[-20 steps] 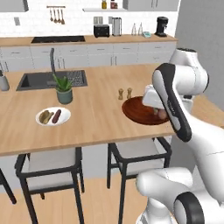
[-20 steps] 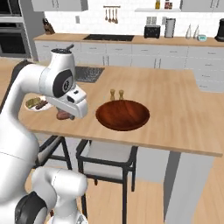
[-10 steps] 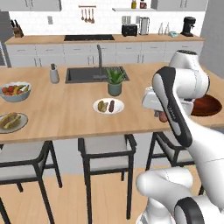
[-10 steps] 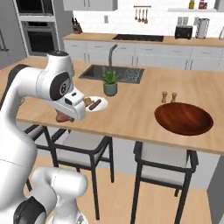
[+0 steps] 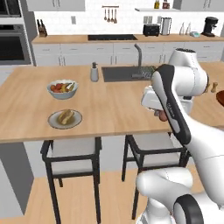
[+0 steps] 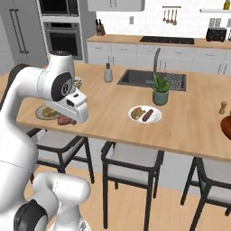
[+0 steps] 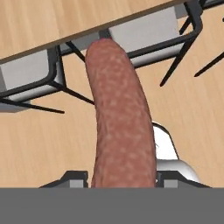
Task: Place one bun and one sausage from the bowl on each plate.
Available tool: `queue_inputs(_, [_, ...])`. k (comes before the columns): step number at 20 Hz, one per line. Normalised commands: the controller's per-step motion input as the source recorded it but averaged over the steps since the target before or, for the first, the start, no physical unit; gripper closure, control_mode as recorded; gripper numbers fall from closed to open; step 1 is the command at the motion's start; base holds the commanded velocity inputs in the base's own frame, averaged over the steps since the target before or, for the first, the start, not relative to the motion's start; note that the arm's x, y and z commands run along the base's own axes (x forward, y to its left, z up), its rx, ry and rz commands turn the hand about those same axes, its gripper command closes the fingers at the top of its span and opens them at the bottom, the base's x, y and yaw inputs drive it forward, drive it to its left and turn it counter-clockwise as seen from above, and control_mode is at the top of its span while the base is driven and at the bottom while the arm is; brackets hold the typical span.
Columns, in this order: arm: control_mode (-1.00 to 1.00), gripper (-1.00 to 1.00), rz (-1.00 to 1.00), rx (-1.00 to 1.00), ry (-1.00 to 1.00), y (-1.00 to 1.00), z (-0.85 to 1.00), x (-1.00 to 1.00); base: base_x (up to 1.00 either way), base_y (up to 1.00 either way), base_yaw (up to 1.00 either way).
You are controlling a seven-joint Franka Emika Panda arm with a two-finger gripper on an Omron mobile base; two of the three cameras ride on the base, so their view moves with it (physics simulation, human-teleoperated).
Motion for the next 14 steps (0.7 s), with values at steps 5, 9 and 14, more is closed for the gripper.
queue_inputs(5, [1.0,1.0,0.0,0.0,0.0,0.0,0.0,0.0,0.53,1.0,-0.01])
queue_inputs(9, [1.0,1.0,0.0,0.0,0.0,0.0,0.0,0.0,0.59,1.0,-0.06])
queue_inputs(14, [1.0,1.0,0.0,0.0,0.0,0.0,0.0,0.0,0.74,0.86,-0.14])
